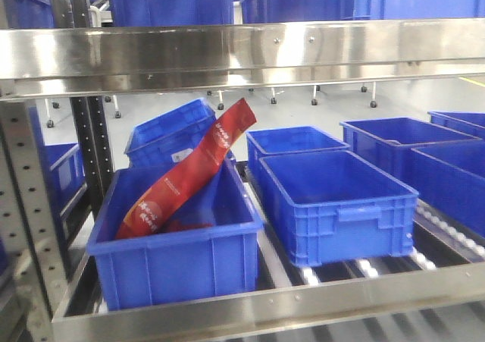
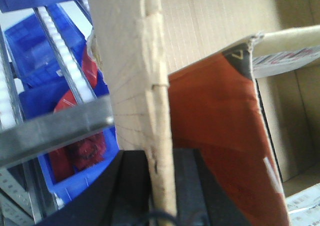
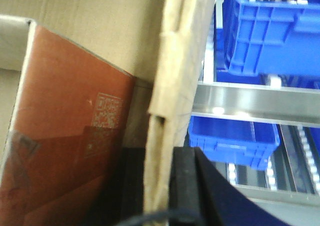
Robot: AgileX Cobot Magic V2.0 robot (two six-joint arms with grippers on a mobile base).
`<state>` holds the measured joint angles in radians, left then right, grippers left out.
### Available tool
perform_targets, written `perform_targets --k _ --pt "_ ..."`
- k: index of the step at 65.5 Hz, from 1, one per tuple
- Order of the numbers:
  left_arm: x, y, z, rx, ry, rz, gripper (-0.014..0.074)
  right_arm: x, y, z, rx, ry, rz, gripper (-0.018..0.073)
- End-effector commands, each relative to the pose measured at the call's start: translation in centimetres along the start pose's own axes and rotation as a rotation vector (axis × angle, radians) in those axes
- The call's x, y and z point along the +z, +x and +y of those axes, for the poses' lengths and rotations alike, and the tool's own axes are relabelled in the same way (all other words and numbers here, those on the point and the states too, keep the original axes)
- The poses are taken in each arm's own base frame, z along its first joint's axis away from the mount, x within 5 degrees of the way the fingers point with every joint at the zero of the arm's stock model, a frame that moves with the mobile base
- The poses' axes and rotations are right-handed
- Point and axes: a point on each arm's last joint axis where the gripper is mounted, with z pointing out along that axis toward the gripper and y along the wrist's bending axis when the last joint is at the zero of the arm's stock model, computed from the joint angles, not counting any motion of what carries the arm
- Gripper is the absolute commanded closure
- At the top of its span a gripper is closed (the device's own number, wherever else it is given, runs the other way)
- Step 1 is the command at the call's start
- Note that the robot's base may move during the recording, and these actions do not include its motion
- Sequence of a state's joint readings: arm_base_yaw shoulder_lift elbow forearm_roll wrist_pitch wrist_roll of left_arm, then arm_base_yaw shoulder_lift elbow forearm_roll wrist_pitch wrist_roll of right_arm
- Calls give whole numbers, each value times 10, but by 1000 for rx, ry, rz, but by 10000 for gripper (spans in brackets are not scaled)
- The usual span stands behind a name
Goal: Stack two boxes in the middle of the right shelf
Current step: 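Drive the base to the steel rack of blue bins, then raise the held boxes above the middle roller shelf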
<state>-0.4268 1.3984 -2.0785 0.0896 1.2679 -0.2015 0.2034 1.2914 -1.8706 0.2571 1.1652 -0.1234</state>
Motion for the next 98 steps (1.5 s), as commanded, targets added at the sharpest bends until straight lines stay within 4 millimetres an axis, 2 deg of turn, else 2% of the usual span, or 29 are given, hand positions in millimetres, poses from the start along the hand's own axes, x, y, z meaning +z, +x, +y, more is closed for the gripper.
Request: perform_targets --k 1,98 --pt "-10 -6 2 8 -5 -73 708 -10 -7 3 -23 -2 -79 721" --pt "-10 -6 2 8 -5 -73 708 -10 -7 3 -23 -2 -79 721"
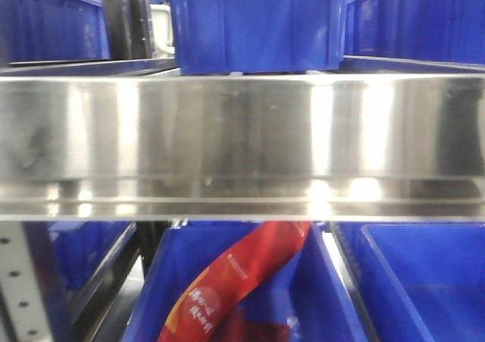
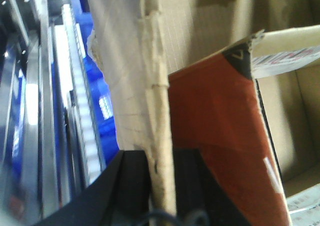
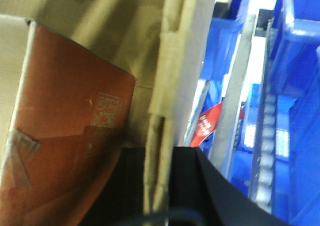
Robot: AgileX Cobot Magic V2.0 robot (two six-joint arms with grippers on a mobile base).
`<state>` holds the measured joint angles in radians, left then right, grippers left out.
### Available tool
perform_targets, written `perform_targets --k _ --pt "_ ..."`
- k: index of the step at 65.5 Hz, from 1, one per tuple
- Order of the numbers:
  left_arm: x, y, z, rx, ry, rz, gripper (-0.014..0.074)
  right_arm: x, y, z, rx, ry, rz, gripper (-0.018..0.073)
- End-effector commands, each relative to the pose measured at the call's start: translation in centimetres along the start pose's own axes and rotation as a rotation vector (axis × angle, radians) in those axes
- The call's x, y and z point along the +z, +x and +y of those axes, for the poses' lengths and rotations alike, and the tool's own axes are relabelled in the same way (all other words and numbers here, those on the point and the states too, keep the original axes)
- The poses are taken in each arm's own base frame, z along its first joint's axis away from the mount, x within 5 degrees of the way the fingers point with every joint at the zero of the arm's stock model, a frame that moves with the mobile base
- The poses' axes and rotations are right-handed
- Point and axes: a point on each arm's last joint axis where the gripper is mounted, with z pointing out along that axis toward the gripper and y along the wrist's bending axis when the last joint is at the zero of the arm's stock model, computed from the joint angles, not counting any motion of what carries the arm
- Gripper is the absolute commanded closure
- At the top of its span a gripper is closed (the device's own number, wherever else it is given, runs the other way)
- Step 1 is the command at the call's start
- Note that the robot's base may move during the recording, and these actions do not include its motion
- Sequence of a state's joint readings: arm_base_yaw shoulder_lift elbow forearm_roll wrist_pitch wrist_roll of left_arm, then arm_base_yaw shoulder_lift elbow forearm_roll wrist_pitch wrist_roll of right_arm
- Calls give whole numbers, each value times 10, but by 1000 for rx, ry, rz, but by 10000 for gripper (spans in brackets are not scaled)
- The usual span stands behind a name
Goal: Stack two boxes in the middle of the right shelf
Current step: 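Raise the held boxes above the middle roller shelf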
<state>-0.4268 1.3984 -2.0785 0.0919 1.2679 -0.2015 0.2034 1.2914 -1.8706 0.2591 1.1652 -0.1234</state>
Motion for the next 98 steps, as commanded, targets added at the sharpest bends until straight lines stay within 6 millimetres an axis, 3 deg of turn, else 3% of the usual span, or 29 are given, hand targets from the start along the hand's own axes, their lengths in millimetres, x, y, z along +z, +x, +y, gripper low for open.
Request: perform_targets --k 1,98 --pt "-10 -6 2 7 -3 -73 708 -10 -7 3 -24 0 -79 721" --pt "-10 -6 3 9 -10 -74 708 -10 -7 3 -24 0 -79 721"
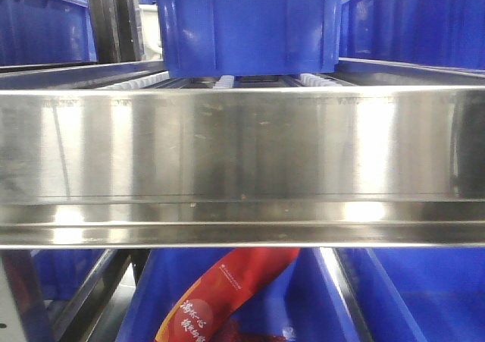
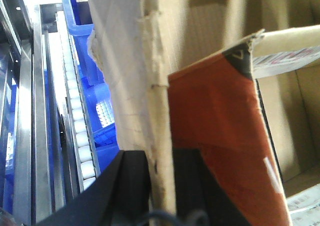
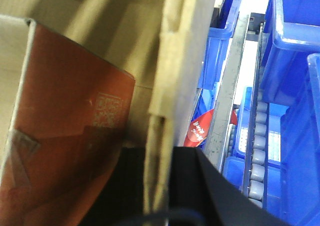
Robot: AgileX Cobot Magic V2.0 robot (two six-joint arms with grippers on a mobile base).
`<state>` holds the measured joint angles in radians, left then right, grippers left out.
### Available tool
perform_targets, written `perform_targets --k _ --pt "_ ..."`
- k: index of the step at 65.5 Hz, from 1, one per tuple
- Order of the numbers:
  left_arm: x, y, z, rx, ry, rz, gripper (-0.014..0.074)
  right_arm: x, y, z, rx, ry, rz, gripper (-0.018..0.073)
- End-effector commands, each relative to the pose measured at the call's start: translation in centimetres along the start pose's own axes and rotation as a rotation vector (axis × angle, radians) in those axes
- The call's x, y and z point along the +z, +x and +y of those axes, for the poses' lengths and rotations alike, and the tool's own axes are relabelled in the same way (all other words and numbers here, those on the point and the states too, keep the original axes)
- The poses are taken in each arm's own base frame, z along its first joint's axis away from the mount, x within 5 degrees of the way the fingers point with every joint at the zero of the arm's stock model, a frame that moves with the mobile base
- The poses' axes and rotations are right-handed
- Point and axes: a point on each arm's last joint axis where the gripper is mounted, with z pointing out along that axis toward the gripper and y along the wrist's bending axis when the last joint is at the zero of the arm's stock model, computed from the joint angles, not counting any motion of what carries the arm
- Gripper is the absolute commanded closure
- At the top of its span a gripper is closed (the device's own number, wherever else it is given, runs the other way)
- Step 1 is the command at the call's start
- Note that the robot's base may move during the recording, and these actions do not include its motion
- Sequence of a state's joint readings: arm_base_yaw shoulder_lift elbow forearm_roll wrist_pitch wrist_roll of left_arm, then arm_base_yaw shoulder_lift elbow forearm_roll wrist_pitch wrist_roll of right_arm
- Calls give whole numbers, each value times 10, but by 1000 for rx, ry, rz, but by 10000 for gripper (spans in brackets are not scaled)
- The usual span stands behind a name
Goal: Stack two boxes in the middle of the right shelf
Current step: 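Raise the held boxes above the middle roller shelf, then lower the boxes onto the middle roller shelf with both grippers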
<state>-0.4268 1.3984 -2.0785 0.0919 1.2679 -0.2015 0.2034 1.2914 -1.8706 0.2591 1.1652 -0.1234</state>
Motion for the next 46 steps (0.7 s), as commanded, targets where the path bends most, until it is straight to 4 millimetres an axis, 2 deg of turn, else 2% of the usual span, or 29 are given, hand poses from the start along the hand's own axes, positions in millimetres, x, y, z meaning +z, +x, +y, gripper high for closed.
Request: perform_targets --k 1,11,21,38,46 --pt "-10 -6 3 9 -9 -78 708 -10 -7 3 -24 0 -79 721" --pt "-9 -8 2 10 -6 -97 708 -10 -6 3 -23 -3 -73 721" --pt "16 -6 3 23 -44 -27 708 7 -3 -1 -14 -7 -7 721" --pt "100 5 0 58 -97 138 708 81 8 -18 25 -18 191 721" --pt "129 16 0 73 -113 211 708 115 19 -26 44 -25 298 721"
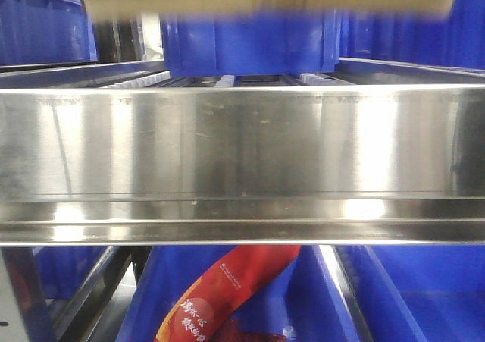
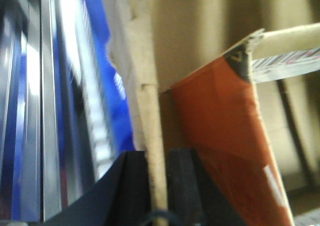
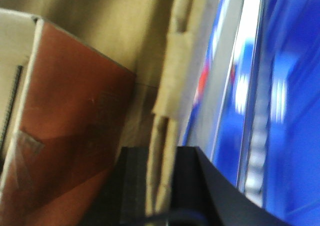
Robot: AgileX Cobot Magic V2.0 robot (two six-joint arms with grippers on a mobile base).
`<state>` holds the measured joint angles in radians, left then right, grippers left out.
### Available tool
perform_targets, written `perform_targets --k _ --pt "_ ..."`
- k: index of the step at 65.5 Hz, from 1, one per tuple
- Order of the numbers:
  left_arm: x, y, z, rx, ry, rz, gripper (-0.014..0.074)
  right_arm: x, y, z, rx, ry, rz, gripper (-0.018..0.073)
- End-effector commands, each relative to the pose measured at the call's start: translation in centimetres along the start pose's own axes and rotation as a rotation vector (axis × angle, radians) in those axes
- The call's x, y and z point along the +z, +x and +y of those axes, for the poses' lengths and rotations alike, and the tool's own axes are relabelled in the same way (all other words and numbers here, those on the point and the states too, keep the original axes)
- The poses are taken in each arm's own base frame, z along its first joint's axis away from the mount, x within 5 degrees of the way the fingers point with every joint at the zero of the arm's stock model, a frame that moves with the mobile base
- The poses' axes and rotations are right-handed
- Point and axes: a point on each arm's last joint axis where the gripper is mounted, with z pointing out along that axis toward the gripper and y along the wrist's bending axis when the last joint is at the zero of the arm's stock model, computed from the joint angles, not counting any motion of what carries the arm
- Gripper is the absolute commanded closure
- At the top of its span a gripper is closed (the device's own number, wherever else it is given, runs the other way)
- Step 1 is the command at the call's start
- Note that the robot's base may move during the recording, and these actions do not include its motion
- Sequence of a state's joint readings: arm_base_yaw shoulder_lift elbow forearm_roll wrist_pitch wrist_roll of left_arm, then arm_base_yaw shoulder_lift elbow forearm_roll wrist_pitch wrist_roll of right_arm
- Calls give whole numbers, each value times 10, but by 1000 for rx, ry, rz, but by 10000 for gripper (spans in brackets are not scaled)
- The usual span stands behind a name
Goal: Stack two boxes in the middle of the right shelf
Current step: 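Lower the boxes onto the middle roller shelf with both grippers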
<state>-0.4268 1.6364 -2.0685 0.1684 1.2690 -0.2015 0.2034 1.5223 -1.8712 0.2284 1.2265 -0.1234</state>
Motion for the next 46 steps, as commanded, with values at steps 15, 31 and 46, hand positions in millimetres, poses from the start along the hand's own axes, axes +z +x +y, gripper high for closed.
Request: perform_targets --k 15,31,46 --pt "45 14 3 47 -62 93 708 45 -3 -6 17 -47 81 721" --pt "49 18 3 50 -65 111 560 48 -3 -7 19 -47 86 501" --pt "47 18 4 49 -64 107 -19 41 -3 -5 20 -46 72 -15"
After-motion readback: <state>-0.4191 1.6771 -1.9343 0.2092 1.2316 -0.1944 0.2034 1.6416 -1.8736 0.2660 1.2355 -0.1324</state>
